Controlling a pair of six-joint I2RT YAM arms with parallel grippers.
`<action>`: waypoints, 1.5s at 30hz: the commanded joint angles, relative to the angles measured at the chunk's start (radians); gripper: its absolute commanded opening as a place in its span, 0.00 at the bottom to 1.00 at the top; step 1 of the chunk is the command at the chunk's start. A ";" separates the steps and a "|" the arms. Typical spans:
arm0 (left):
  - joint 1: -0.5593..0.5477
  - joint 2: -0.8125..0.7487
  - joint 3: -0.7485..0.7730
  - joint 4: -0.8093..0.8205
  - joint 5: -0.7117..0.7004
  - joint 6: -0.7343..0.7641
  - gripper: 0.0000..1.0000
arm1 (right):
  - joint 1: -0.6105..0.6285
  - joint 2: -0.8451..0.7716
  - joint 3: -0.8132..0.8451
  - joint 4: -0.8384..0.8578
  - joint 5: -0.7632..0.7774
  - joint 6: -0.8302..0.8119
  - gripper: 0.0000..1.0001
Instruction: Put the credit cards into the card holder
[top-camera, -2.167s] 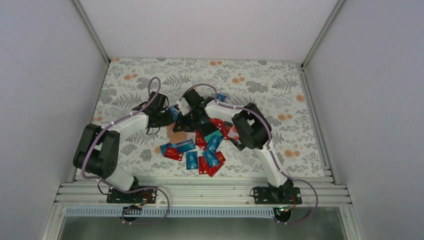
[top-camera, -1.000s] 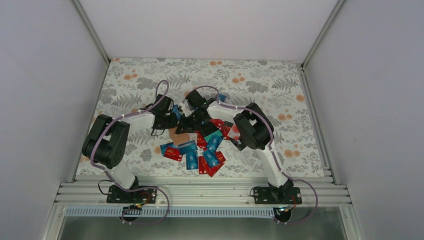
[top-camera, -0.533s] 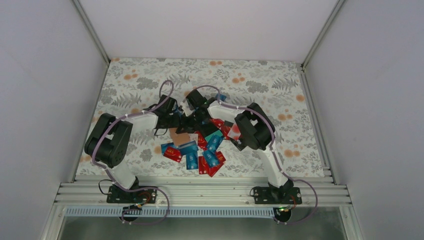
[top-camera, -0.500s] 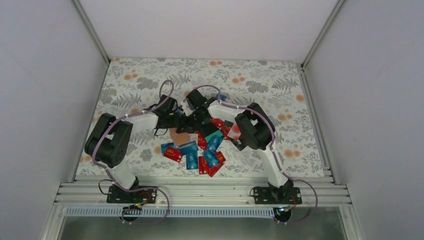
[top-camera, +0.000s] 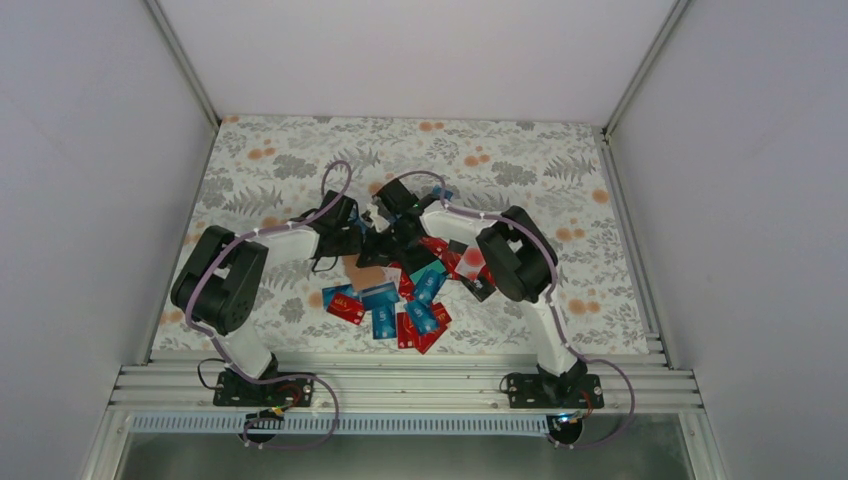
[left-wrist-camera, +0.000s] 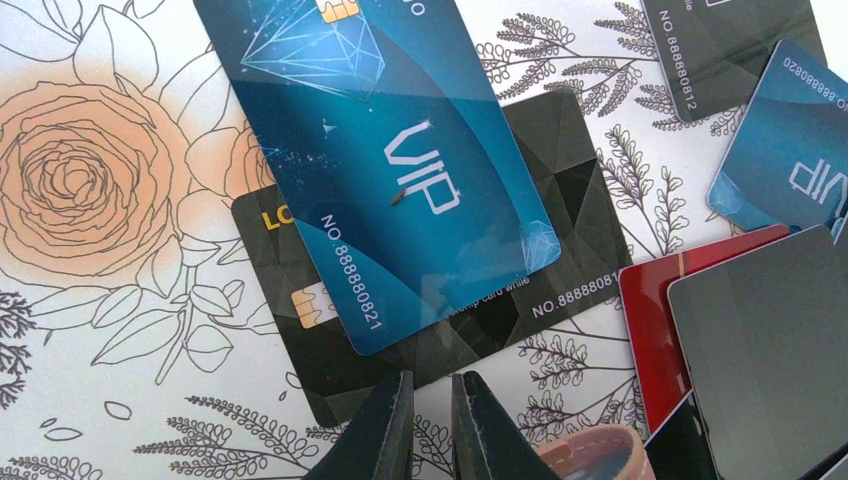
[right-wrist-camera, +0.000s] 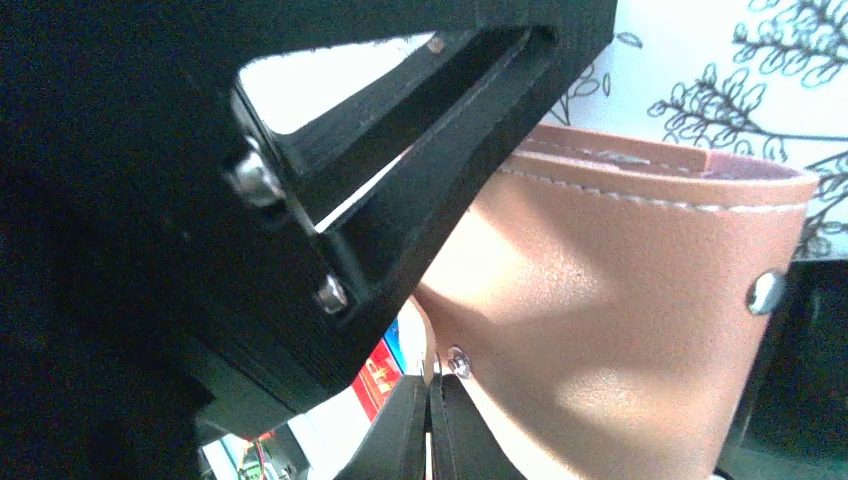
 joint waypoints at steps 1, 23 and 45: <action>-0.008 0.041 -0.025 -0.051 -0.009 -0.019 0.13 | 0.020 -0.036 -0.040 0.052 -0.021 0.050 0.05; -0.008 -0.192 -0.023 -0.117 0.081 0.046 0.14 | 0.012 -0.040 -0.024 0.031 0.014 0.011 0.05; -0.005 -0.070 -0.073 -0.083 0.110 0.041 0.13 | 0.012 -0.005 0.017 -0.031 0.072 -0.032 0.05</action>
